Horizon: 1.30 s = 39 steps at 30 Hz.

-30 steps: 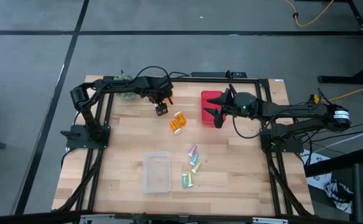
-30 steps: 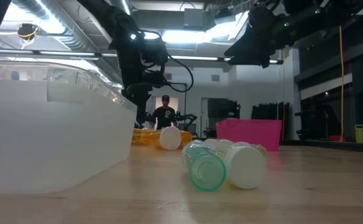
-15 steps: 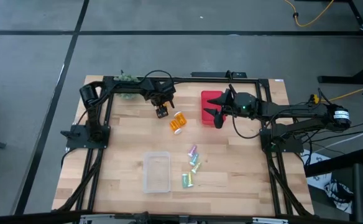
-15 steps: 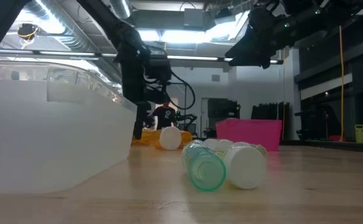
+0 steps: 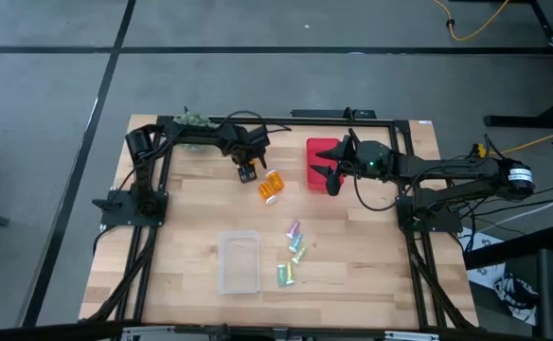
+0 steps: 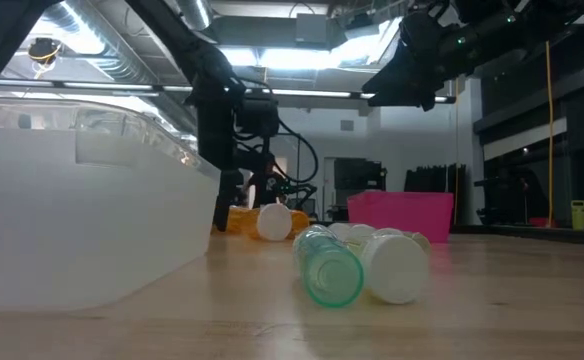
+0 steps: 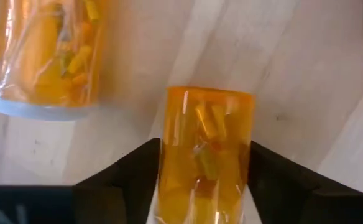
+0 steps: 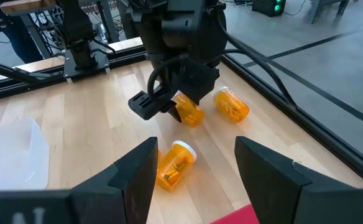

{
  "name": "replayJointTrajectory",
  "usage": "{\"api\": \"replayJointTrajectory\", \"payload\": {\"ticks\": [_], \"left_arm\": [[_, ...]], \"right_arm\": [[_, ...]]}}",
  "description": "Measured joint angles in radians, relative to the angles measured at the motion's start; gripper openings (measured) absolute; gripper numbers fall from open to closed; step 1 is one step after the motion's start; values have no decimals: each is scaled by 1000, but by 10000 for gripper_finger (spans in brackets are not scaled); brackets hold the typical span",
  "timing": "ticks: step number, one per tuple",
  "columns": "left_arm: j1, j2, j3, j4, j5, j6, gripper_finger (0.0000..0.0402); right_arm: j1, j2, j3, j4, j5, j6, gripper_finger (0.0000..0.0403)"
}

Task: Pick and place medicine bottles into bin by pill shape (circle, oval)
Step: Put the large orange pill bottle into the red bin

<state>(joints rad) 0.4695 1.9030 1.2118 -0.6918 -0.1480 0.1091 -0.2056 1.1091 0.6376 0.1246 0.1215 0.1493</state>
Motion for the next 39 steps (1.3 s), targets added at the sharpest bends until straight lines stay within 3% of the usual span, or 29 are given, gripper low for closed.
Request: {"api": "replayJointTrajectory", "payload": {"ticks": [4, 9, 12, 16, 24, 28, 34, 39], "left_arm": [[-10, -6, 0, -4, -45, -3, 171], [-26, -25, 67, -22, -110, -81, 162], [-42, -28, 141, -13, -114, -118, 162], [-71, -28, 214, 51, -113, -125, 162], [-121, -28, 260, 353, 10, -125, 162], [-151, -22, 260, 471, 43, -126, 162], [-187, 59, 260, 661, 69, -129, 161], [-206, 146, 260, 821, 79, -129, 161]], "right_arm": [[0, 0, 0, -5, 0, 3, 217], [0, 0, 0, -19, 2, 15, 217], [1, -3, -1, 2, 99, 105, 217], [0, -46, -2, 125, 211, 29, 217], [60, -224, 0, 351, 196, -210, 217], [89, -304, 0, 329, 142, -215, 217], [127, -321, -4, 320, -43, -238, 217], [145, -312, -23, 306, -52, -243, 217]]}}
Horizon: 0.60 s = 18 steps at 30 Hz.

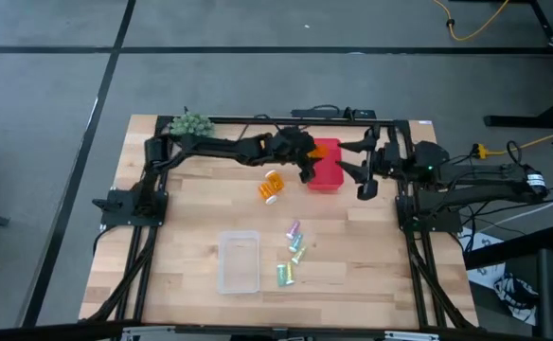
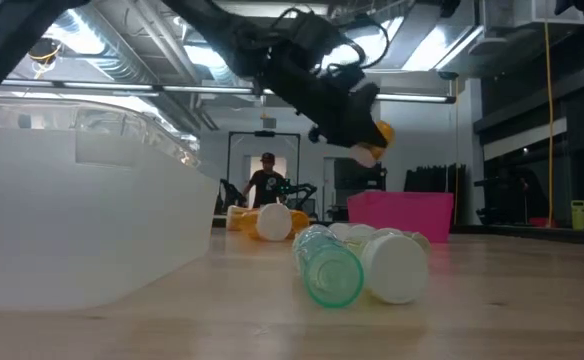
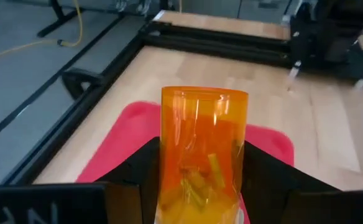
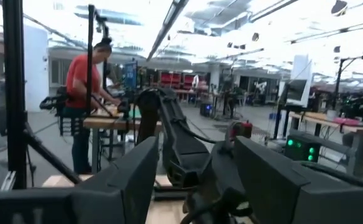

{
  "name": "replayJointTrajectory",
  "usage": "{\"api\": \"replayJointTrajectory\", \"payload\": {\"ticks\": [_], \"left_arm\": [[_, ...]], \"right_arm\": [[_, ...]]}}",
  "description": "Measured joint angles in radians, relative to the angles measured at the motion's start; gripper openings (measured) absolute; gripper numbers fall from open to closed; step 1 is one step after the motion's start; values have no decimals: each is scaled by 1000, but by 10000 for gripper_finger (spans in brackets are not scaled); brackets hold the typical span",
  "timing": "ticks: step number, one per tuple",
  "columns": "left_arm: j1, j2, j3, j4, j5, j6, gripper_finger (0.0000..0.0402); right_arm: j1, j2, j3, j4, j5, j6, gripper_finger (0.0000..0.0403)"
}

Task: Pick and place medicine bottles into bin by pill shape (circle, oval)
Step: Put the large orange pill bottle into the red bin

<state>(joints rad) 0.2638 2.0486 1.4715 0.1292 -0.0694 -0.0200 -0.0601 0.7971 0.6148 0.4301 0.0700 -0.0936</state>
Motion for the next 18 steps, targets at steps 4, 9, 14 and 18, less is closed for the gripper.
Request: {"api": "replayJointTrajectory", "payload": {"ticks": [4, 9, 14, 18], "left_arm": [[1, 53, 0, 65, 50, -29, 161], [1, 82, 0, 75, 61, -31, 162], [-13, 86, 0, 78, 55, -27, 162], [-29, 86, 0, 85, 24, -24, 163]], "right_arm": [[0, -3, 0, 8, -1, -21, 217], [0, -2, 0, 2, -1, -20, 217], [0, -2, 0, 0, -2, -20, 217], [0, -2, 0, -2, -2, -20, 217]]}}
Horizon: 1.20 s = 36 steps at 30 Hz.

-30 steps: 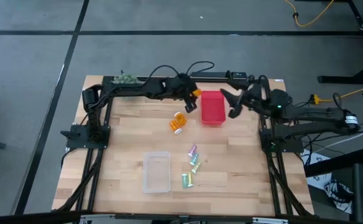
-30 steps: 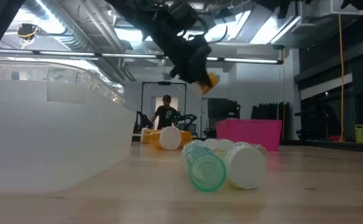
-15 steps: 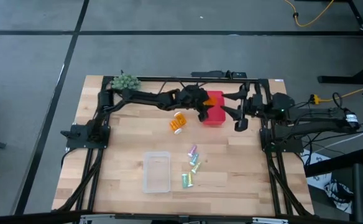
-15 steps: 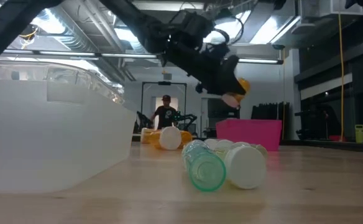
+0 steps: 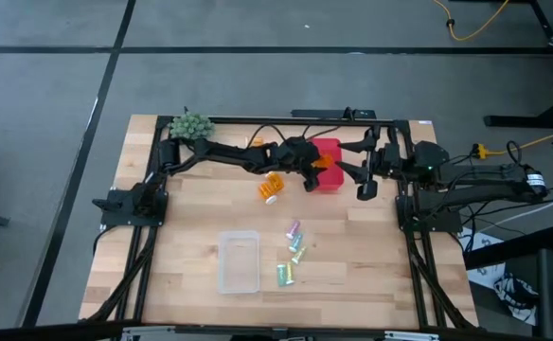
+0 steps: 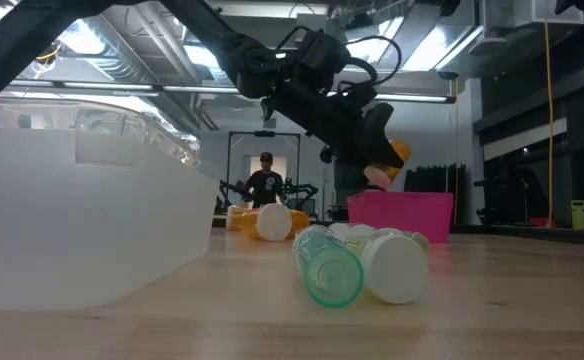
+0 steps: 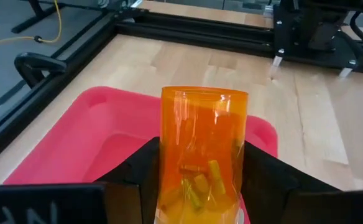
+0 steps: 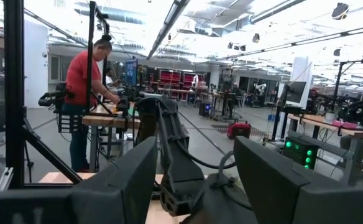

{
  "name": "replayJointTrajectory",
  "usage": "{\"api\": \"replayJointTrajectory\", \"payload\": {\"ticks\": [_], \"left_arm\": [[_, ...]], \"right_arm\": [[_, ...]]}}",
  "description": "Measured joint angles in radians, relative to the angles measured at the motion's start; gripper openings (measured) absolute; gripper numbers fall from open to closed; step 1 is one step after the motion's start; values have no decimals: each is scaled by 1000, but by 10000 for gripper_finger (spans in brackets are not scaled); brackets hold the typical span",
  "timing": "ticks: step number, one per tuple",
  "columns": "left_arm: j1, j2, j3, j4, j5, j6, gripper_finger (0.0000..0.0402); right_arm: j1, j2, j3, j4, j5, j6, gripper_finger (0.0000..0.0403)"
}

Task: Pick and place medicine bottles into bin by pill shape (circle, oval)
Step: Put the large orange pill bottle into the red bin

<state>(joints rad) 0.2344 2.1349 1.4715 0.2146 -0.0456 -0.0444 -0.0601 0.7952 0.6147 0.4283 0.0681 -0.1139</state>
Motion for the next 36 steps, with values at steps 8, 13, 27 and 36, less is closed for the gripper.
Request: {"api": "replayJointTrajectory", "payload": {"ticks": [8, 13, 27, 36], "left_arm": [[-8, 0, 0, 7, -23, 2, 163], [-8, 0, 0, 6, -23, 3, 163], [-14, 0, 0, 6, -66, 100, 227], [-15, 0, 0, 6, -65, 100, 264]], "right_arm": [[0, 0, 0, -9, 0, 0, 217], [0, 0, 0, -13, 0, 5, 217], [0, 0, 0, -28, 0, 7, 217], [0, 0, 0, -29, 0, 7, 217]]}}
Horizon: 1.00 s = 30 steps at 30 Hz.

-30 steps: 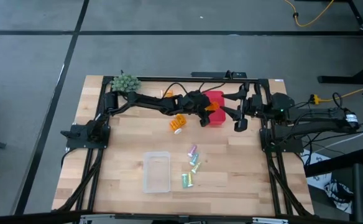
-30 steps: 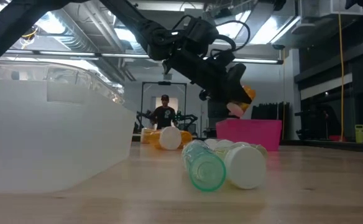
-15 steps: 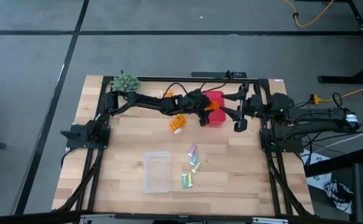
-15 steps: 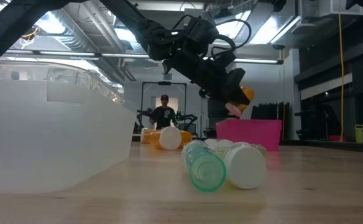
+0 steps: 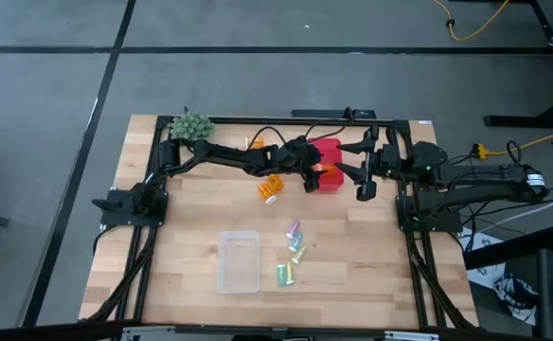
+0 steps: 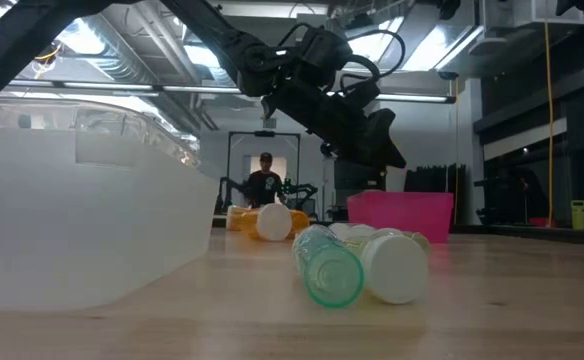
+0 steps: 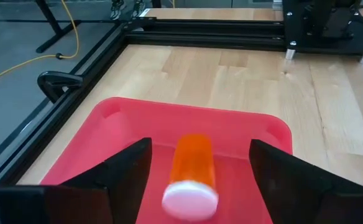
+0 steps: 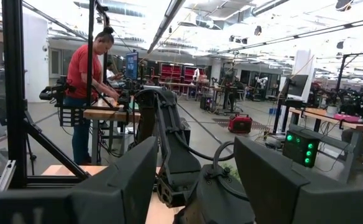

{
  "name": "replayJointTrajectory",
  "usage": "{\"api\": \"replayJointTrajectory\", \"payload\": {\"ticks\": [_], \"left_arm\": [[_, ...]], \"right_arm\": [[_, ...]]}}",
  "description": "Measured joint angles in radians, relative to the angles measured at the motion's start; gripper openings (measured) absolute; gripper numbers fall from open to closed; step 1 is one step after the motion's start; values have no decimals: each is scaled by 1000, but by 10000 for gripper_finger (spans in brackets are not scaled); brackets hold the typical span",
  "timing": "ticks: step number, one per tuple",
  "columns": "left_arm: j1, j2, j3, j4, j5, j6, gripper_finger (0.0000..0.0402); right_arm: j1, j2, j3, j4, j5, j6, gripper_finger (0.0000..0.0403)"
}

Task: Pick and place medicine bottles into bin by pill shape (circle, oval)
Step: Put the large orange pill bottle into the red bin

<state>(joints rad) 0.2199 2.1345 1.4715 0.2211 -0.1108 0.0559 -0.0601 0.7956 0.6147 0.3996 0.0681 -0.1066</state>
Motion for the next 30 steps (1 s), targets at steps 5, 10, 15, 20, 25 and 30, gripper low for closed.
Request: {"api": "replayJointTrajectory", "payload": {"ticks": [5, 10, 15, 20, 25, 30], "left_arm": [[0, 0, 0, 0, 0, 1, 264], [0, -1, 0, -5, 0, 0, 265], [3, -32, 0, -200, -13, 18, 265], [23, -136, -1, -430, -123, -21, 265], [32, -281, 0, -574, -261, 16, 259], [63, -414, 0, -694, -404, 107, 258]], "right_arm": [[0, 0, 0, 0, 0, -3, 217], [0, 0, 0, 0, 0, -5, 217], [0, -1, 0, 0, 1, -8, 217], [0, -1, 0, 2, 2, -11, 217], [0, -9, 1, 2, 2, -54, 217], [0, -10, 2, 0, 28, -55, 217]]}}
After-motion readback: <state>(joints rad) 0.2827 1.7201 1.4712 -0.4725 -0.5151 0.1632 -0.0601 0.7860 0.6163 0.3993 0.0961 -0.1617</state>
